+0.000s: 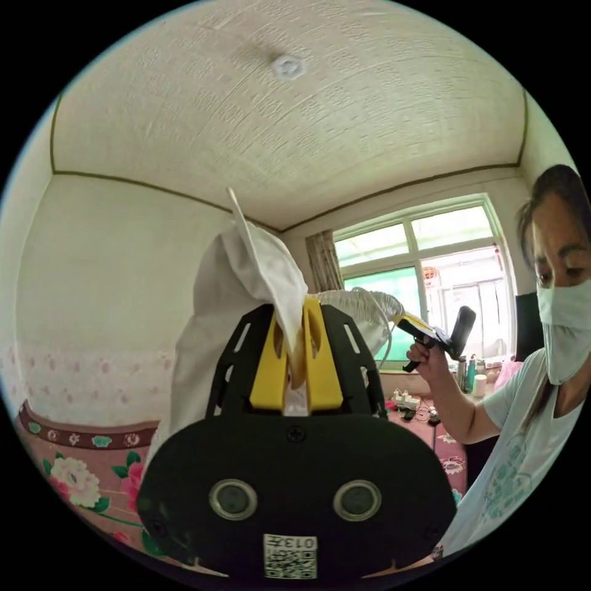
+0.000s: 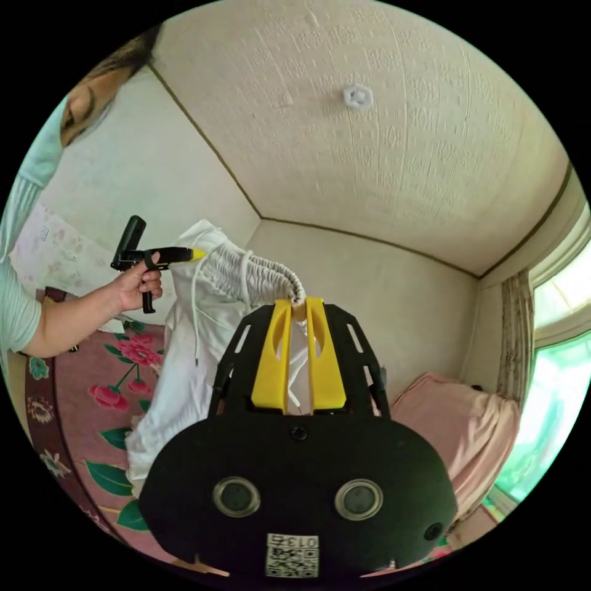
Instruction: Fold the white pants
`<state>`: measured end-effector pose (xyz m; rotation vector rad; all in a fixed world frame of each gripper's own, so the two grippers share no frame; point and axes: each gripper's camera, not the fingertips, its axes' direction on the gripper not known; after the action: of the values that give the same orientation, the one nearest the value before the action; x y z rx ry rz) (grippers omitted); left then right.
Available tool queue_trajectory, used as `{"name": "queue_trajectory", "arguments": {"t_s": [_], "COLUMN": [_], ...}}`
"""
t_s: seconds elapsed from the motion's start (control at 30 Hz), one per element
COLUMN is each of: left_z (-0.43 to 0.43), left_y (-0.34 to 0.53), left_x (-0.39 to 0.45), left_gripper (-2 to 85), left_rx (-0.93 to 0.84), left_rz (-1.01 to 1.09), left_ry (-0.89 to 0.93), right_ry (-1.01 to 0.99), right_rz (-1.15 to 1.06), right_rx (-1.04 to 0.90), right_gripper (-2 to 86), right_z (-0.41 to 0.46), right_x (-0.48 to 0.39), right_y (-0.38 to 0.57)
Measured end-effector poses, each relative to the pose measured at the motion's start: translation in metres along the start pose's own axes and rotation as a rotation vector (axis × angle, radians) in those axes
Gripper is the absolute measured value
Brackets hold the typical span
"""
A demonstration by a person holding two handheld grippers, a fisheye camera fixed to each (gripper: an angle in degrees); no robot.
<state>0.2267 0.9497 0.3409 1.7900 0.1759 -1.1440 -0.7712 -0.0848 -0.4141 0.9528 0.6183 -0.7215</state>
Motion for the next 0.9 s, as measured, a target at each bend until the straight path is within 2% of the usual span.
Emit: {"name": "queue_trajectory", "arguments": {"t_s": [0.07,0.17,0.27,0.33,0.37,0.43,0.53,0.6,0.63,0.77,0.9], "left_z": [0.006,0.009,0.004,-0.008,-0.011,-0.039,-0.107,-0.139,-0.147,-0.126,-0.082], "left_y": [0.014,0.068,0.162,0.267,0.297,0.422,0.523,0.534,0.536,0.541,0.553], "left_x": [0.025,0.042,0.032,0.017,0.012,-0.005,0.005,0.018,0.025,0.048,0.056], "left_gripper": [4.7,5.3,6.3,8.4,8.8,10.1,11.6,13.9,16.7,26.2,33.1], "left_rx": [0.017,0.015,-0.067,-0.219,-0.277,-0.598,-0.751,-0.729,-0.72,-0.7,-0.686], "left_rz": [0.01,-0.098,-0.331,-0.574,-0.633,-0.961,-1.26,-1.313,-1.347,-1.45,-1.535], "left_ry": [0.018,0.054,0.054,-0.028,-0.062,-0.201,-0.335,-0.39,-0.362,-0.131,0.035], "right_ry": [0.012,-0.056,-0.208,-0.379,-0.423,-0.551,-0.628,-0.705,-0.72,-0.796,-0.913], "right_rz": [-0.032,-0.089,-0.117,-0.078,-0.05,0.01,0.124,0.234,0.251,0.148,-0.108], "right_rx": [0.015,-0.038,-0.184,-0.369,-0.428,-0.691,-1.029,-1.163,-1.196,-1.066,-0.853], "right_gripper": [3.3,3.3,3.4,3.3,3.3,3.3,3.2,3.2,3.2,3.2,3.1], "right_z": [-0.055,-0.126,-0.165,-0.166,-0.161,-0.132,-0.1,-0.092,-0.092,-0.097,-0.111], "right_x": [0.008,-0.009,-0.056,-0.111,-0.126,-0.201,-0.288,-0.324,-0.345,-0.403,-0.48], "right_y": [-0.012,-0.006,0.028,0.074,0.088,0.17,0.293,0.346,0.363,0.355,0.334]}}
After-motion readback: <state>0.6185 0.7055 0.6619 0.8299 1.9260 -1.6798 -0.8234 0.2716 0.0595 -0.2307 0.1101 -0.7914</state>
